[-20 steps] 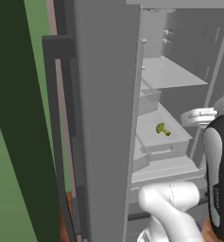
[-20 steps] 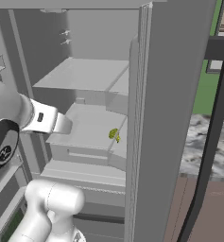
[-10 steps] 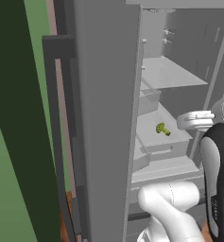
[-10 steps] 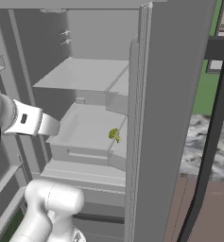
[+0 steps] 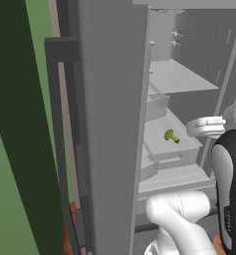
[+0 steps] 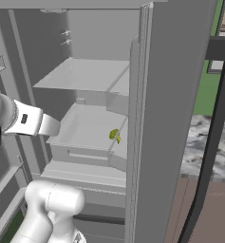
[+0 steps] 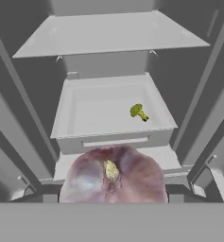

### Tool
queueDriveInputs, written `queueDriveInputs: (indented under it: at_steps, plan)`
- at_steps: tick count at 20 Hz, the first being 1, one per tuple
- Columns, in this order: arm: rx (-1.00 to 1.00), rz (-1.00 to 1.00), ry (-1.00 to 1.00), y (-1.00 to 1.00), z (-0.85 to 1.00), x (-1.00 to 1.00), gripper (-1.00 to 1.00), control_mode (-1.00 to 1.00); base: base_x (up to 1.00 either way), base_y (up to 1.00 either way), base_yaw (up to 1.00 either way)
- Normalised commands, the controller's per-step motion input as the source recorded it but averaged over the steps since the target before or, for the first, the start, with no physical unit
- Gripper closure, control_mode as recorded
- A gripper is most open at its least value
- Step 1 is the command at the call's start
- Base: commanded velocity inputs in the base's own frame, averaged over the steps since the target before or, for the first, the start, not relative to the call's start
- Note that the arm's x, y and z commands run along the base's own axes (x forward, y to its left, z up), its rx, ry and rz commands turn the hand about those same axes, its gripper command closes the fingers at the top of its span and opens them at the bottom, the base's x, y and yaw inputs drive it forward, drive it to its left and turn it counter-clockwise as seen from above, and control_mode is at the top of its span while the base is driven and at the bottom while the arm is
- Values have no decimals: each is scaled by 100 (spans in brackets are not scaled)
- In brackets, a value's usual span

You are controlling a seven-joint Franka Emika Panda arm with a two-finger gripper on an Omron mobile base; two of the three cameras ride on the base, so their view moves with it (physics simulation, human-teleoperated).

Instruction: Retrieve the bottle and the shaker from the cabinet and place them next to the mixing bowl on the counter. Then add garlic from the fridge to the mixing bowl.

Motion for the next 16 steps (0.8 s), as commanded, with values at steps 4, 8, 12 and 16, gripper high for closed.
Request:
queueDriveInputs:
  at_steps: [4, 8, 12, 16]
  plan:
    - [0, 0, 0, 0, 0, 0, 100, 100, -61, -6, -6]
    - [0, 0, 0, 0, 0, 0, 100, 100, -100, -10, -11]
    - [0, 0, 0, 0, 0, 0, 100, 100, -100, 0, -9]
    - [0, 0, 0, 0, 0, 0, 100, 100, -99, 0, -16]
